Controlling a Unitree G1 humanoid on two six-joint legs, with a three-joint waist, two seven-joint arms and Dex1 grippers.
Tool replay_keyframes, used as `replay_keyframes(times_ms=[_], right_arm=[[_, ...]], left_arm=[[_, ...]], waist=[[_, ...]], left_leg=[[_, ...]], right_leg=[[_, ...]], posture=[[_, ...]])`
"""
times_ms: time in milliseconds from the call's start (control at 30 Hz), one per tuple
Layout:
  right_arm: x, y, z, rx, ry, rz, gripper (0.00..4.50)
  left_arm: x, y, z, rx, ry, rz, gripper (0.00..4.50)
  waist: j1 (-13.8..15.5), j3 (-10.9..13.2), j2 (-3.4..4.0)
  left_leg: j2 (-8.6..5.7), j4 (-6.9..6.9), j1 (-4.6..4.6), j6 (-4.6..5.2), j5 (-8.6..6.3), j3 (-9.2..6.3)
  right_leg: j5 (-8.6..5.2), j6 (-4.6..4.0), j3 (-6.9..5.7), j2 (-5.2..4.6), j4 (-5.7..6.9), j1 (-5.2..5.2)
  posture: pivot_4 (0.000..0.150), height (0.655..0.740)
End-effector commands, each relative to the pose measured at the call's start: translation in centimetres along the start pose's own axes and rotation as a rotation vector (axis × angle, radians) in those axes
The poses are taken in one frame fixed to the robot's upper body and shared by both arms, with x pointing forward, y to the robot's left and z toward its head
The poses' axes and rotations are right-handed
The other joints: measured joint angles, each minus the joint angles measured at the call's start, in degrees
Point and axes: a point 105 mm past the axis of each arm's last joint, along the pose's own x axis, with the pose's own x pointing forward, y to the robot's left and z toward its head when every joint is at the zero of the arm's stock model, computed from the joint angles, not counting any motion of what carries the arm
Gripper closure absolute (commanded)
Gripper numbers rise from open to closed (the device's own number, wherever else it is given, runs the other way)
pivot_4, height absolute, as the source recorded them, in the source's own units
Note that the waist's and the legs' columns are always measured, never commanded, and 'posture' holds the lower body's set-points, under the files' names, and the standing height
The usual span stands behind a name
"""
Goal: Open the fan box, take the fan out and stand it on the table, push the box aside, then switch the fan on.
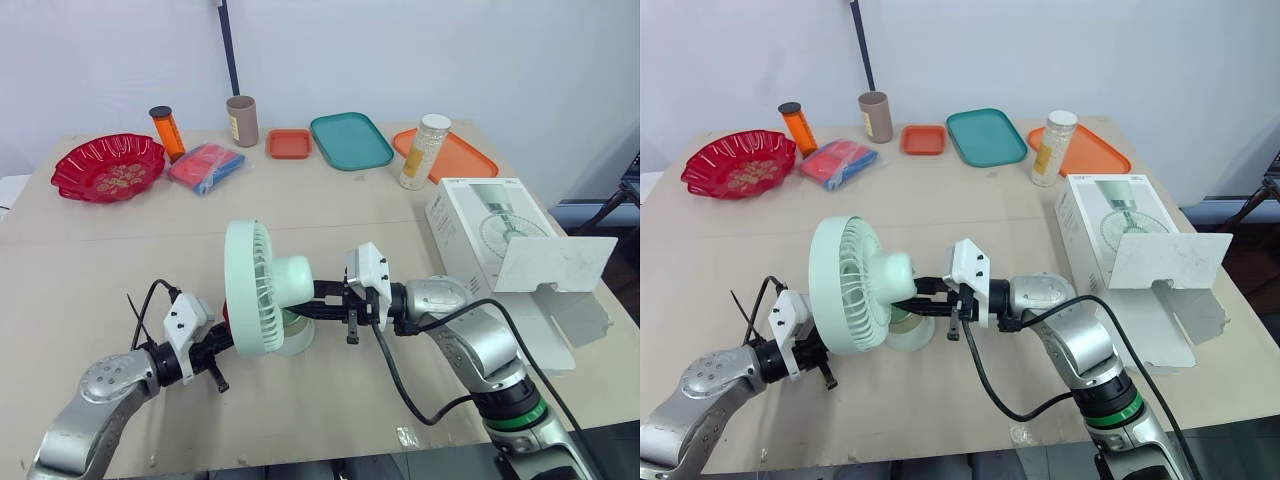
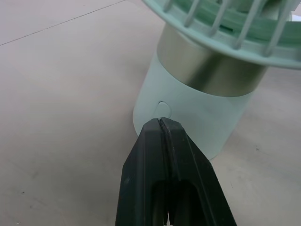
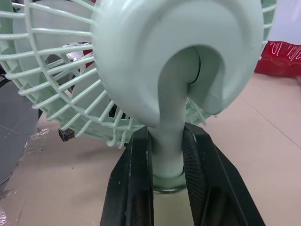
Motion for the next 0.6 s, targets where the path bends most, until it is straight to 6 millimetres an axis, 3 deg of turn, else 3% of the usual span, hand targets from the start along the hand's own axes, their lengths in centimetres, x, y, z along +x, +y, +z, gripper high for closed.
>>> replay_keyframes(times_ms=[33, 600], right_arm=[[0.19, 0.53, 1.44, -0.051, -0.046, 0.015, 4.21], [0.35, 0.26, 1.32, -0.044, -0.035, 0.009, 4.21]], left_arm=[[0.26, -0.06, 0.48, 0.014, -0.018, 0.000, 4.42], [1.10, -0.87, 0.75, 0.003, -0.038, -0.029, 4.42]], waist=[[0.0, 0.0, 0.00], [0.0, 0.0, 0.00]], left_leg=[[0.00, 0.00, 0.00, 0.00, 0.00, 0.00], [0.00, 0.06, 0.00, 0.00, 0.00, -0.01]], right_leg=[[0.00, 0.00, 0.00, 0.00, 0.00, 0.00], [0.00, 0.00, 0.00, 0.00, 0.04, 0.02]], posture=[[0.150, 0.7400], [0.150, 0.7400]])
